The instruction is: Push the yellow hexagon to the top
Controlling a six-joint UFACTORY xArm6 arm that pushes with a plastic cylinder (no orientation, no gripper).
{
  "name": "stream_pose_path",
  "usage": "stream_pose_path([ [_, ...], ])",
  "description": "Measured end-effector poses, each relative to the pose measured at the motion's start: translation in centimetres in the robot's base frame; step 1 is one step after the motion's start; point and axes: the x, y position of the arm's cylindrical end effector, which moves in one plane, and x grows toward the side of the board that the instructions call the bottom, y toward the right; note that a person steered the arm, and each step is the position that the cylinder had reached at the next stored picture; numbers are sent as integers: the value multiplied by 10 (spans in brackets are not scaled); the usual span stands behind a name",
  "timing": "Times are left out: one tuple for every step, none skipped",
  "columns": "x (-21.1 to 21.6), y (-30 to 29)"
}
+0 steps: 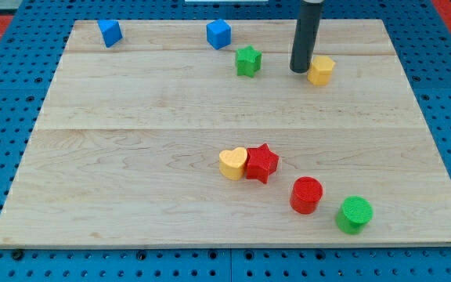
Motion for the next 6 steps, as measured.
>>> stream_pose_path([
  [32,19],
  [-2,31],
  [-31,28],
  [19,44],
  [-10,66],
  [-61,68],
])
